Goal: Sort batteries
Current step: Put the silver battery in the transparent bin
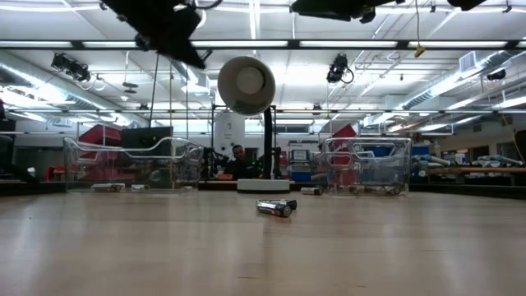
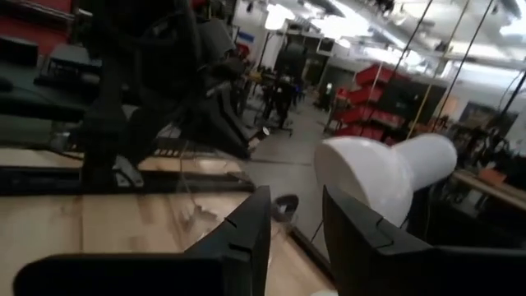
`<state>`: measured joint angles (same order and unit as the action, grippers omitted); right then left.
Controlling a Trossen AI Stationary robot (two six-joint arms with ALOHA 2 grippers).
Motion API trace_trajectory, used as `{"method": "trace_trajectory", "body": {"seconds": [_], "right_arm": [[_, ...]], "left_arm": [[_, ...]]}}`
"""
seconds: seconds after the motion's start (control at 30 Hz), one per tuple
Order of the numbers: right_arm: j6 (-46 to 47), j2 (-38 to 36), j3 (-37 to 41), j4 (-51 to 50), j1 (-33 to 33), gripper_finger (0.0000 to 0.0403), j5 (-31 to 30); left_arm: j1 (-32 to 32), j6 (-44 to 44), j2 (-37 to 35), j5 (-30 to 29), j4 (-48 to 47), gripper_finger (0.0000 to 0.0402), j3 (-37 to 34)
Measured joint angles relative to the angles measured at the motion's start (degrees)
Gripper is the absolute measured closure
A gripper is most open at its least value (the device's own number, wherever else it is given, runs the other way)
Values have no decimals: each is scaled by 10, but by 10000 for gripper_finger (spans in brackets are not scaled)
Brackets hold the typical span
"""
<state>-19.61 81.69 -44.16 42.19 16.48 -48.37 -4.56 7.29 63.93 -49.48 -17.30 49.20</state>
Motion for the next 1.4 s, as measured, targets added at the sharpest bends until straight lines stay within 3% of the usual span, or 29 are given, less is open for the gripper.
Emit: {"method": "trace_trajectory", "body": {"seconds": [0.1, 0.47, 0.77, 1.17, 1.3, 1.4], "right_arm": [[32, -9, 0, -42, 0, 305, 1], [69, -9, 0, -63, -13, 305, 35], [78, -9, 0, -69, -13, 304, 37], [111, -9, 0, -100, -13, 303, 40], [111, -9, 0, -107, -13, 304, 57], [127, -9, 0, -136, -13, 304, 105]], "left_arm": [[16, 60, -15, 10, -119, 391, 22], [193, 259, -11, 193, -447, 391, 28], [255, 261, -9, 210, -481, 382, 7], [257, 252, -9, 206, -483, 285, 7], [252, 257, -9, 167, -481, 276, 12], [217, 247, -18, 119, -436, 276, 19]]}}
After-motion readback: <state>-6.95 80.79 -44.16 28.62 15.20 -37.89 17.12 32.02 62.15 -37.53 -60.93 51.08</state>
